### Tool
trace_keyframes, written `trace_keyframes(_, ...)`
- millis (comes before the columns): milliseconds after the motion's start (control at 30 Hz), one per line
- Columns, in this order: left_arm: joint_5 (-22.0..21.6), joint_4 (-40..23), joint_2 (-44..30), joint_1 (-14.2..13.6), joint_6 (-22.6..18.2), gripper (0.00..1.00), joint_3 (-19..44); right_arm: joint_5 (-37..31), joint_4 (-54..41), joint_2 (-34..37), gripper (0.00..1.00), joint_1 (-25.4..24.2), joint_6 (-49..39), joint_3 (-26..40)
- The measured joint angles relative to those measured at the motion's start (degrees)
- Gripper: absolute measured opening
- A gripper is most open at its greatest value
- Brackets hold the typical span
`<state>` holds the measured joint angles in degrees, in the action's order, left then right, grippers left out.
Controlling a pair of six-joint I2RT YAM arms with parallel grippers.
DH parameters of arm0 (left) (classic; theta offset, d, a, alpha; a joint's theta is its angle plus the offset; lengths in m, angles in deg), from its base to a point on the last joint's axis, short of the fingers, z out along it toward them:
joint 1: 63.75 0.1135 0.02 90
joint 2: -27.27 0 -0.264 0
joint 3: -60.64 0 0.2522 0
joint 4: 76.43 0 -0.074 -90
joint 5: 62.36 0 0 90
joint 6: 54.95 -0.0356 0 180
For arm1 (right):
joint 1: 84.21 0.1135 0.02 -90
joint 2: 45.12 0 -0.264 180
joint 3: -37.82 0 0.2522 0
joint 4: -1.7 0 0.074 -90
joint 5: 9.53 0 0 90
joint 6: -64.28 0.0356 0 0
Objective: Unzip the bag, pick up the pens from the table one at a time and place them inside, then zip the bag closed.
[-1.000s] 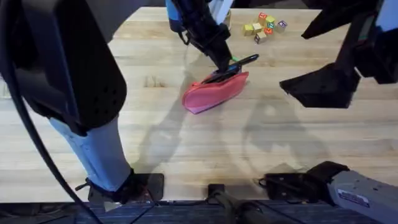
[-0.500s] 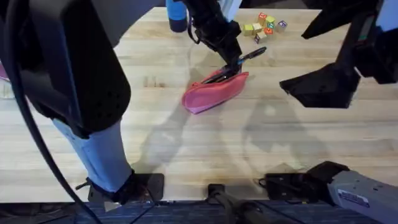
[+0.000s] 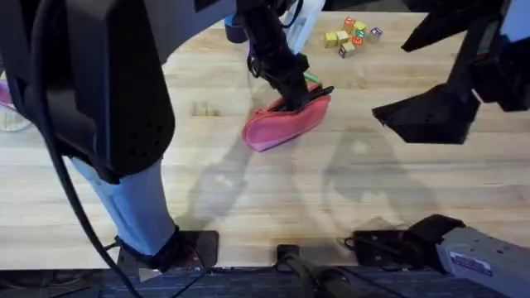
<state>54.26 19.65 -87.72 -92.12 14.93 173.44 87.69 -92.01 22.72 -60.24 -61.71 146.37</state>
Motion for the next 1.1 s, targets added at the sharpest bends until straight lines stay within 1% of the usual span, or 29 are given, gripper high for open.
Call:
trace_keyframes(300, -4.9, -3.5, -0.3, -0.3, 0.2, 0.044, -0.1, 0.0, 0.0, 0.0, 0.998, 0.0, 0.0, 0.0)
trace_keyframes(533, -6.4, -4.7, -0.3, -0.4, 0.3, 0.043, -0.1, 0.0, 0.0, 0.0, 0.998, 0.0, 0.0, 0.0)
trace_keyframes(733, -10.0, -8.2, -0.3, -0.5, 0.4, 0.044, -0.1, 0.0, 0.0, 0.0, 0.998, 0.0, 0.0, 0.0)
trace_keyframes(833, -11.1, -8.6, -0.3, -0.5, 0.4, 0.063, -0.1, 0.0, 0.0, 0.0, 0.998, 0.0, 0.0, 0.0)
trace_keyframes(867, -11.2, -8.5, -0.3, -0.5, 0.2, 0.094, -0.1, 0.0, 0.0, 0.0, 0.998, 0.0, 0.0, 0.0)
trace_keyframes(900, -11.4, -8.5, -0.3, -0.5, 0.0, 0.208, -0.1, 0.0, 0.0, 0.0, 0.998, 0.0, 0.0, 0.0)
trace_keyframes(967, -11.4, -8.0, -0.3, -0.5, 0.1, 0.501, -0.1, 0.0, 0.0, 0.0, 0.998, 0.0, 0.0, 0.0)
trace_keyframes(1000, -11.4, -7.8, -0.3, -0.5, 0.1, 0.675, -0.1, 0.0, 0.0, 0.0, 0.998, 0.0, 0.0, 0.0)
trace_keyframes(1067, -11.3, -7.3, -0.3, -0.5, 0.3, 0.949, -0.1, 0.0, 0.0, 0.0, 0.998, 0.0, 0.0, 0.0)
trace_keyframes(1100, -11.2, -7.2, -0.3, -0.6, 0.3, 0.979, -0.1, 0.0, 0.0, 0.0, 0.998, 0.0, 0.0, 0.0)
